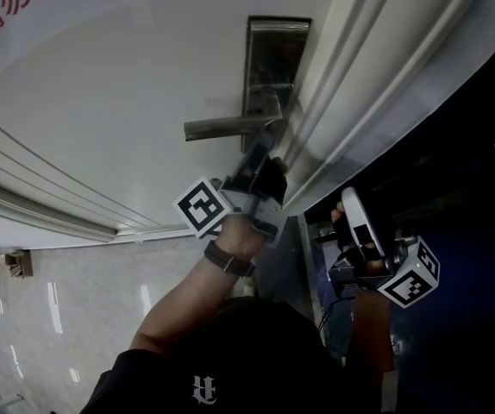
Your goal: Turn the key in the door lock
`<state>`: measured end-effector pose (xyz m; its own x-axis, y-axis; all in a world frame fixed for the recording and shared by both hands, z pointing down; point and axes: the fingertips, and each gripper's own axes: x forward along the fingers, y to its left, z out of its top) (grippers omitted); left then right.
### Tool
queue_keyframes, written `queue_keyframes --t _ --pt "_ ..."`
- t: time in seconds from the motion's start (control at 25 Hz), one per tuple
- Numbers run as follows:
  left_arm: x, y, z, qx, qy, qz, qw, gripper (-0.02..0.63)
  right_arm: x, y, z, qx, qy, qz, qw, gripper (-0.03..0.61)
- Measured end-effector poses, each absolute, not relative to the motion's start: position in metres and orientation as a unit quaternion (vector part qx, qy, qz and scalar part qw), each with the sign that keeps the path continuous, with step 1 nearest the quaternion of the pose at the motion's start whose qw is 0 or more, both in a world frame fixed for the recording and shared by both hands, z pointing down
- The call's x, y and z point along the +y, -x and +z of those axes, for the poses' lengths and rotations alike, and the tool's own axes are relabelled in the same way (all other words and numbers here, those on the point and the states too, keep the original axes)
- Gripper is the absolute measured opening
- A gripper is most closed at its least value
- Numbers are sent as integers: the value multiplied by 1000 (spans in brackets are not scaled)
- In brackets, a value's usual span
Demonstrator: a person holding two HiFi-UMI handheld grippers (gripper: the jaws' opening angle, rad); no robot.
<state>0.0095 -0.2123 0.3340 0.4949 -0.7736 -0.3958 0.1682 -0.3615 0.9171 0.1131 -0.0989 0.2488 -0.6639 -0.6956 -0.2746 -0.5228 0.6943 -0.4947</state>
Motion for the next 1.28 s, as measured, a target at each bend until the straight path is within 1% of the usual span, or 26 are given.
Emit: queue_keyframes --t 0.16,0.32,0.6,0.88,1.04,1.28 --pt "-212 -10 330 -238 -715 -433 495 38 -100 -114 250 891 343 -191 227 17" --pt "-211 -11 327 -291 -760 -376 443 38 -101 -115 251 891 341 -193 228 17" --pt "-208 -13 326 -426 -839 -199 273 41 -100 -115 252 891 339 -193 231 17" --pt "-207 -17 325 -503 -856 -58 108 43 -100 -117 252 891 337 -192 234 17" --pt "-206 -19 323 -525 -850 -4 34 43 -99 -116 251 892 334 -192 237 17" --pt "-205 -21 322 -543 -836 54 -50 43 -99 -116 250 892 331 -192 240 17"
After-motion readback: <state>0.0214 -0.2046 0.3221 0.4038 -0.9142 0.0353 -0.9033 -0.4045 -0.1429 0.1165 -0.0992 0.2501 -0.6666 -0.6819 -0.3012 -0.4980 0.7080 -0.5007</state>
